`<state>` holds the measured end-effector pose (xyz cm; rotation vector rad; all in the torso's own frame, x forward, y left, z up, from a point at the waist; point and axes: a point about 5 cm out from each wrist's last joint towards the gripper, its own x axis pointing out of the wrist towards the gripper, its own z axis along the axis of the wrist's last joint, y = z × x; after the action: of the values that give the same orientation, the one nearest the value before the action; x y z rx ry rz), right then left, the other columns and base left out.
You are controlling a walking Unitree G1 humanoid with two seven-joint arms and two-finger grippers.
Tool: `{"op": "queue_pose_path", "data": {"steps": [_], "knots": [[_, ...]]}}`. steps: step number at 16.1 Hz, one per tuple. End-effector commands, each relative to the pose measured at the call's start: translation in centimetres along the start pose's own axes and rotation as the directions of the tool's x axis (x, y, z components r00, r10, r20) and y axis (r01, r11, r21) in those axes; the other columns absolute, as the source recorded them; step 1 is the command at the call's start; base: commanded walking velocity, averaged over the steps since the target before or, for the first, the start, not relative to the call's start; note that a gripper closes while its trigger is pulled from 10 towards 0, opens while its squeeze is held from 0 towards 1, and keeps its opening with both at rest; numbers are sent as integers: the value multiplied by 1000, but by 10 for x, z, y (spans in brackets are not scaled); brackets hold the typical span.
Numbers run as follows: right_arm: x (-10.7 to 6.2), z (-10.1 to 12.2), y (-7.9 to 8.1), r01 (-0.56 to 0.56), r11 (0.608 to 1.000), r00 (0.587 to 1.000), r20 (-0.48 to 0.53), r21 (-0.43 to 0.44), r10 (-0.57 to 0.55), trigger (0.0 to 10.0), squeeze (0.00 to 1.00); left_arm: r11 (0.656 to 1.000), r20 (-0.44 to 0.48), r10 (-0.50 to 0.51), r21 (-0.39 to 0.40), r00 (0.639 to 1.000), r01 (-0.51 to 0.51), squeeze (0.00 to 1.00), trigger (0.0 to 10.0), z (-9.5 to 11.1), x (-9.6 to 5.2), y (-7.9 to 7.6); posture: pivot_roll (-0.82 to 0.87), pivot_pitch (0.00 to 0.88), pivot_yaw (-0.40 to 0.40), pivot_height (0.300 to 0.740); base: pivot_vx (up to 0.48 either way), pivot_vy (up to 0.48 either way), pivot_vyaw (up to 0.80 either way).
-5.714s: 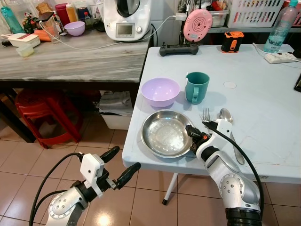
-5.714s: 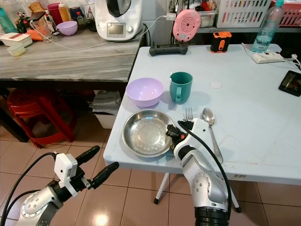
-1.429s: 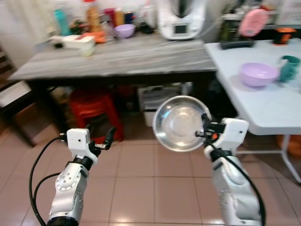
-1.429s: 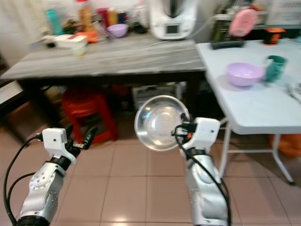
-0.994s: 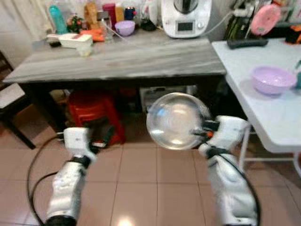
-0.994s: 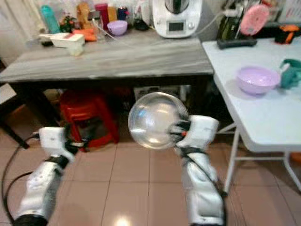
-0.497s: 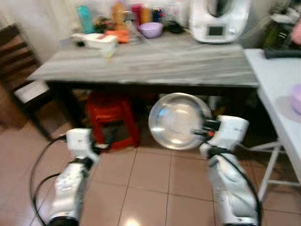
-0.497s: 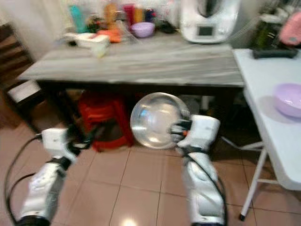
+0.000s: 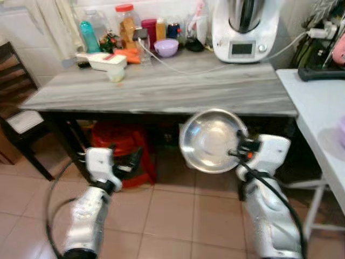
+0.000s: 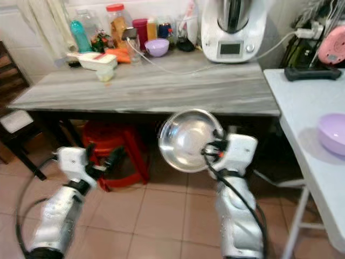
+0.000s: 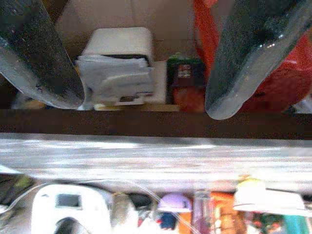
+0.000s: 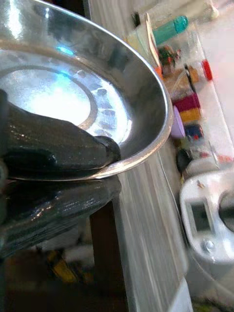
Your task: Setting the table
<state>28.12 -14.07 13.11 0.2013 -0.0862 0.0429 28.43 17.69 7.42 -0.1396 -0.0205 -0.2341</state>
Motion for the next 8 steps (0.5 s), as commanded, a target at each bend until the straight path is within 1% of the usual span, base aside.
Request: {"op": "queue_pose_path", "data": {"steps": [1,8], "knots": [[2,6,0,1,1000,1000,24,-9,-1,10000,0,1000,11,-16,6,1000,16,0,10000,3,4,-4,-43,0,92,740,480,0,0],[4,5,1,-6,1000,1000,25,-20,6,10000,0,999,12,-32,6,999,32,0,10000,3,7,-8,-43,0,95,740,480,0,0]]}}
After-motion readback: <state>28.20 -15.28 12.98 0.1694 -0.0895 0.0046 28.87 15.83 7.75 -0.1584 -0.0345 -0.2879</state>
